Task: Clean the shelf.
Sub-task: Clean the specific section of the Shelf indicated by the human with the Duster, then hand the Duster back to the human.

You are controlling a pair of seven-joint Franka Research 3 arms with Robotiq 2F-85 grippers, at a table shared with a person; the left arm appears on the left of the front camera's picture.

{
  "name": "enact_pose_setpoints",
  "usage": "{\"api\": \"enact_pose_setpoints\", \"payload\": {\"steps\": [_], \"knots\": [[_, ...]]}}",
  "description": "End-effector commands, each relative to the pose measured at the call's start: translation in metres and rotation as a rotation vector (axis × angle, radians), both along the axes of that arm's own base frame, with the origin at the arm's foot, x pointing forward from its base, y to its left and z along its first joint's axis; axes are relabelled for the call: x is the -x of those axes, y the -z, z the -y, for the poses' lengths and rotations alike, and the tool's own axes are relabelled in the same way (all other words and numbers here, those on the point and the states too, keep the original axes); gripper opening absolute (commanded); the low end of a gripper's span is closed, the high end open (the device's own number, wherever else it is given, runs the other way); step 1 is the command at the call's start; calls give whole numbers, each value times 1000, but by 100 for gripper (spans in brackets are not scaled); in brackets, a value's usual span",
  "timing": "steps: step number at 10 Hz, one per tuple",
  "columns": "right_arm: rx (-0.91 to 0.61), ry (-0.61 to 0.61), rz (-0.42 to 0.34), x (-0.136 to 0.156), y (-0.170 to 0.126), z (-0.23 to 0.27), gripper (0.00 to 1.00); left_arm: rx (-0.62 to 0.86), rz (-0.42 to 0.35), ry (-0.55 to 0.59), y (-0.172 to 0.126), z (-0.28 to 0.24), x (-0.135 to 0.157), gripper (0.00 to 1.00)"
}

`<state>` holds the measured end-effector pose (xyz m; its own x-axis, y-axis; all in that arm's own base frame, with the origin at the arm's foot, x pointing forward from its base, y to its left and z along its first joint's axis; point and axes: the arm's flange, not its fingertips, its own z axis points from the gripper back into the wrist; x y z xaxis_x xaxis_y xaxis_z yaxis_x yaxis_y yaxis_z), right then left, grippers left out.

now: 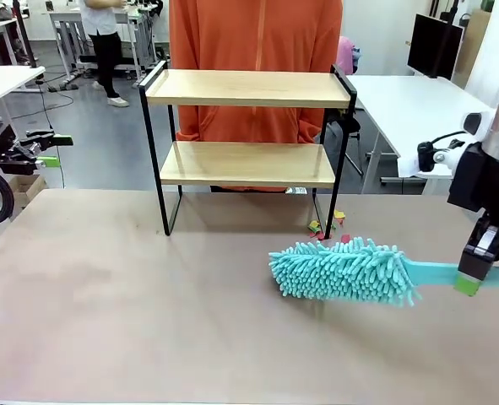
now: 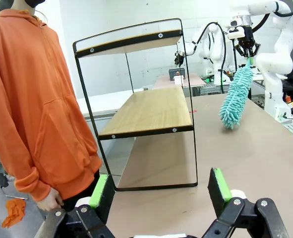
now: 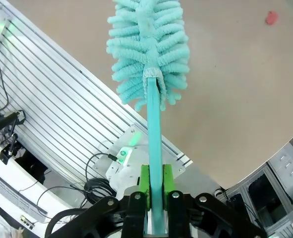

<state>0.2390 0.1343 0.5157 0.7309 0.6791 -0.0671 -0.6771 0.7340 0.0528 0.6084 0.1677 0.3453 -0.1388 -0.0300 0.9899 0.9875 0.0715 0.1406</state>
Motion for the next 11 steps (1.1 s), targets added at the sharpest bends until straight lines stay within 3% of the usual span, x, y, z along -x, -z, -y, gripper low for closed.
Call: {"api": "enact_pose_setpoints", "payload": {"steps": [1, 11], "knots": [[-11, -1, -3, -2, -4, -5, 13, -9, -2, 7, -2, 3, 2, 100], [1, -2, -3, -1, 0, -2, 13, 0, 0, 0, 0, 0, 0, 100]]}}
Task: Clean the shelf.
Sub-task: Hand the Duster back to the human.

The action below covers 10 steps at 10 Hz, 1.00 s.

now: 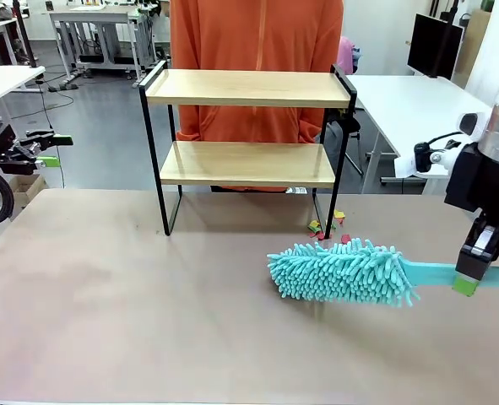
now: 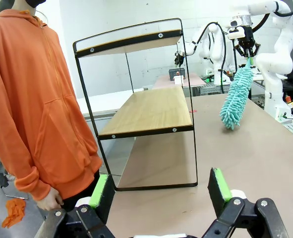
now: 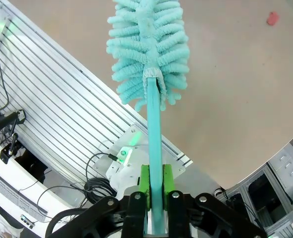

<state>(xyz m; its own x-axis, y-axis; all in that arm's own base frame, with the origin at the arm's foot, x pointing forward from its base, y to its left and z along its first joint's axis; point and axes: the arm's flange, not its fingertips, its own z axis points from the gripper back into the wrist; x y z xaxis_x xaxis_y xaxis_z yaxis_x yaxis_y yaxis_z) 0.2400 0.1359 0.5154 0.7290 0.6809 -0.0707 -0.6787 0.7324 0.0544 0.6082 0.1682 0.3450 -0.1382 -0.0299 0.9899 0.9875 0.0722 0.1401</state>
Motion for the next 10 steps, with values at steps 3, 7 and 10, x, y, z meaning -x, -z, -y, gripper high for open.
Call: {"api": "enact_pose_setpoints", "payload": {"steps": [3, 7, 10], "knots": [[-62, -155, 35, -41, -28, 27, 13, -38, 43, 67, -30, 69, 47, 100], [-119, -397, 204, -91, -52, 63, 13, -5, 22, 74, -47, 119, 139, 100], [-259, -537, 291, -121, -53, 81, 13, 58, -8, 79, -47, 131, 187, 100]]}}
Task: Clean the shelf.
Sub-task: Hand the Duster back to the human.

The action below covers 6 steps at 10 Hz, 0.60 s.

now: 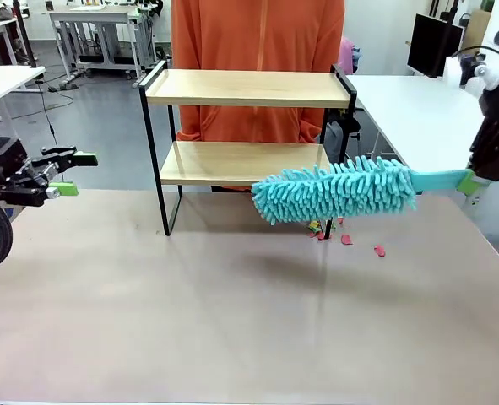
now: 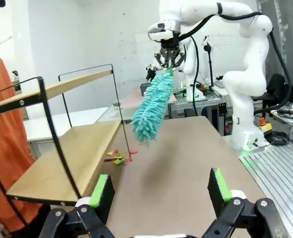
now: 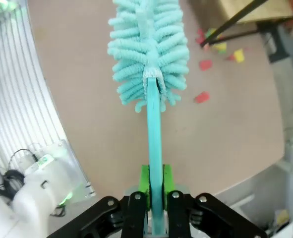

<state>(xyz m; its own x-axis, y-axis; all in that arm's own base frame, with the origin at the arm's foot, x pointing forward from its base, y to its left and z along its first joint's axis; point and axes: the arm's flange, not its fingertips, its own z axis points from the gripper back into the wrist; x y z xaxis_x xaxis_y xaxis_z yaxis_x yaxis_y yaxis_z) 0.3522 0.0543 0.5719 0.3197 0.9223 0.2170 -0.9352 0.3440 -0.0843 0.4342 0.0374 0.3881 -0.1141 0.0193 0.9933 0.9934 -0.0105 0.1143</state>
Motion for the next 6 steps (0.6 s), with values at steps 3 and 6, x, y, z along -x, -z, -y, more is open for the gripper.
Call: {"api": "enact_pose_setpoints", "payload": {"steps": [3, 6], "knots": [[-215, -264, 32, -24, 22, -18, 13, 83, -50, -42, -8, 22, 42, 100], [-277, -357, 21, -29, 37, -27, 13, 99, -87, -47, -7, 54, 59, 100]]}}
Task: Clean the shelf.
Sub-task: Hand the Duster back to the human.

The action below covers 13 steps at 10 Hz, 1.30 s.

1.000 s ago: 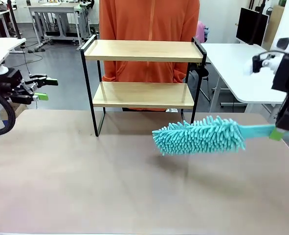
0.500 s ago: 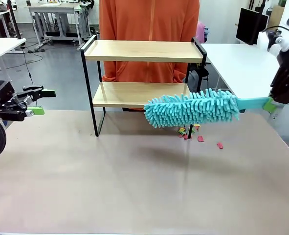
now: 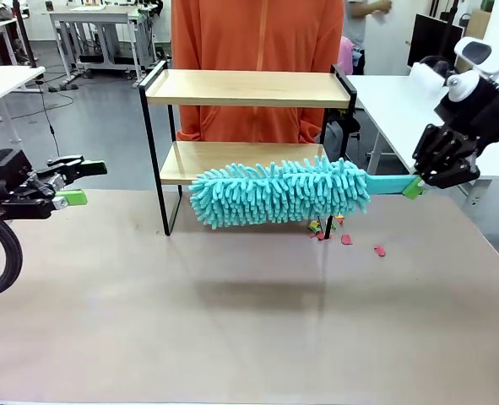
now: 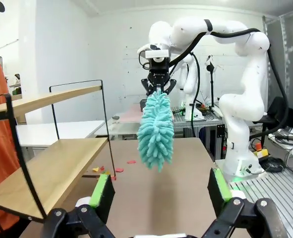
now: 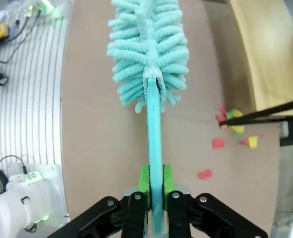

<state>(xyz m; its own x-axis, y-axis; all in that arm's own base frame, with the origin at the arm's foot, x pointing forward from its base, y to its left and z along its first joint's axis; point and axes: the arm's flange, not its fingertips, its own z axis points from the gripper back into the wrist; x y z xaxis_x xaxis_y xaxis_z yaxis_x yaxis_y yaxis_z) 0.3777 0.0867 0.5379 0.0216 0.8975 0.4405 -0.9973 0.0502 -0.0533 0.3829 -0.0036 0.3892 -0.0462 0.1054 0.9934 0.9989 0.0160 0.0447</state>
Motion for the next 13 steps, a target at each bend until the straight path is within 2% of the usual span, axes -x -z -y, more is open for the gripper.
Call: {"api": "enact_pose_setpoints", "payload": {"steps": [1, 2, 3, 4, 8, 9, 13], "knots": [[-51, -62, -4, -4, 6, 4, 13, 16, -36, -40, -5, 17, 11, 100], [-55, -61, -5, -5, 9, 4, 13, 9, -48, -47, -2, 22, 13, 100], [-69, -14, -21, -4, 8, 2, 13, -28, -95, -58, 3, 26, 7, 100], [-24, -37, -10, -3, 7, -1, 13, 5, -27, -15, 3, 15, 9, 100], [-24, -37, -10, -3, 7, -1, 13, -9, -46, -24, 5, 18, 8, 100], [-24, -37, -10, -3, 7, -1, 13, -58, -47, -49, 9, 39, 0, 100], [-24, -37, -10, -3, 7, -1, 13, -32, -92, -31, 21, 103, -8, 100]]}}
